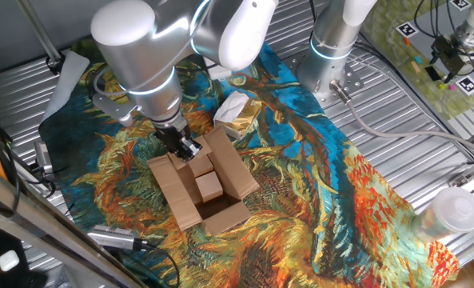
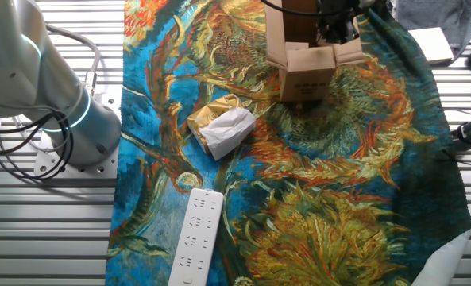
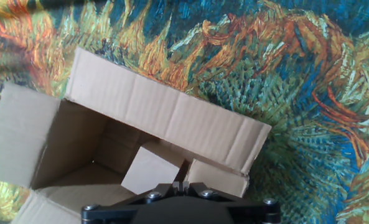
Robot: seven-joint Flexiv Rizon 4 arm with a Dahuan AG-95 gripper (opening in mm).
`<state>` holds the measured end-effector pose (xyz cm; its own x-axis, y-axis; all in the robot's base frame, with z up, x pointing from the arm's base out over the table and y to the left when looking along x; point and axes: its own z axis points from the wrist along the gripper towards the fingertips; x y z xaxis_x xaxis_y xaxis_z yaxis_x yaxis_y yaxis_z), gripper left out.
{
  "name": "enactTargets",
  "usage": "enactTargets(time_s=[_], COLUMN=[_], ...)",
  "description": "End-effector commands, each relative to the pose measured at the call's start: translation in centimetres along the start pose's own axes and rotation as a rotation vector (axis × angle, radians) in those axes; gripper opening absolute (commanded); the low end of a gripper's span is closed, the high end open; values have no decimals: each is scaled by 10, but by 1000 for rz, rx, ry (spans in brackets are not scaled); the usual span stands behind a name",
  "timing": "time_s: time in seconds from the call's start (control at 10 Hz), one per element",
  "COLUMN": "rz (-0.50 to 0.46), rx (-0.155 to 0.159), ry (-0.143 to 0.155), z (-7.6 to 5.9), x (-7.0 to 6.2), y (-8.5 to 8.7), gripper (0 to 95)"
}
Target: Cover the box
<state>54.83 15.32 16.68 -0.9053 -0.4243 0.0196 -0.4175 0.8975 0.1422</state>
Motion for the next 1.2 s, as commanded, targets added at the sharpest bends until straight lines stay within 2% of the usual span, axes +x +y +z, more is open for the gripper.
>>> enactTargets(time_s=[0.1,0.3,0.6,0.9,1.1,1.2], rz=[1,-18,10,131,194,214], rx=[5,5,5,2,-2,-5], ry=[3,3,2,-2,-4,-5], z=[0,-1,-2,6,4,3], x=[0,0,-13,-49,-66,-70], y=[0,2,27,87,115,125], gripper=[0,0,0,0,0,0])
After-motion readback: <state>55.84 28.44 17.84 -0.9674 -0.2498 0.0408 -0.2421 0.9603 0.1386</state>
